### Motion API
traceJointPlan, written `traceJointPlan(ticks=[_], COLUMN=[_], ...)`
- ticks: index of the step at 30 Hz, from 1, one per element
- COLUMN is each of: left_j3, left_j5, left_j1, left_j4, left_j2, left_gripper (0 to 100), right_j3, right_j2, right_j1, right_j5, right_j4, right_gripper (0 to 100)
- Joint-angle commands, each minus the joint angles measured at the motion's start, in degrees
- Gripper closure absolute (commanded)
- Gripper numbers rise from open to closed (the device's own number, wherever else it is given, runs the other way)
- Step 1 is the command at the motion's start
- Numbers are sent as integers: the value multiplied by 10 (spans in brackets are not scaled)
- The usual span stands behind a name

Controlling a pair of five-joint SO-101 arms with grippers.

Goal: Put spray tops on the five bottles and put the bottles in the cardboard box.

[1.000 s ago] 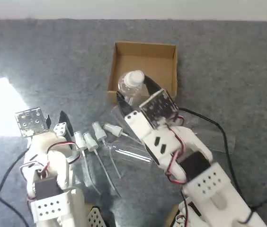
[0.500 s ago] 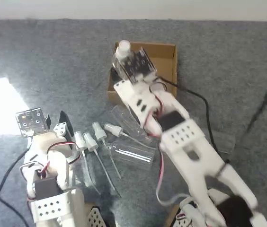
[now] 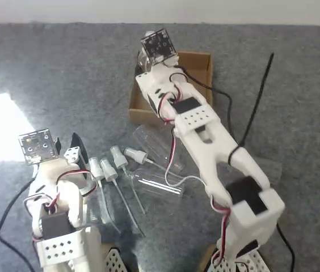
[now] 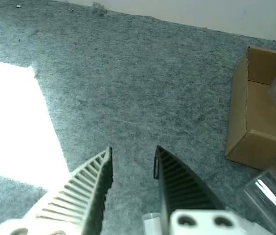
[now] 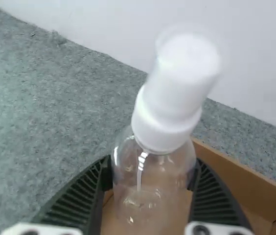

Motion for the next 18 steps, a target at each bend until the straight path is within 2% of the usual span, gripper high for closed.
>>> traceJointPlan(ticks=[1,18], left_j3=[-7,-7], left_j5=[-1,-1], left_j1=[-4,-4], left_j4=[-18,-18], left_j2=[-7,-7], left_gripper=[870,870], right_j3=[-85,-324], right_j2=[25,262], right_j1=[14,19], right_j5=[-12,-12], right_j4=[-15,-15], right_gripper=[854,853])
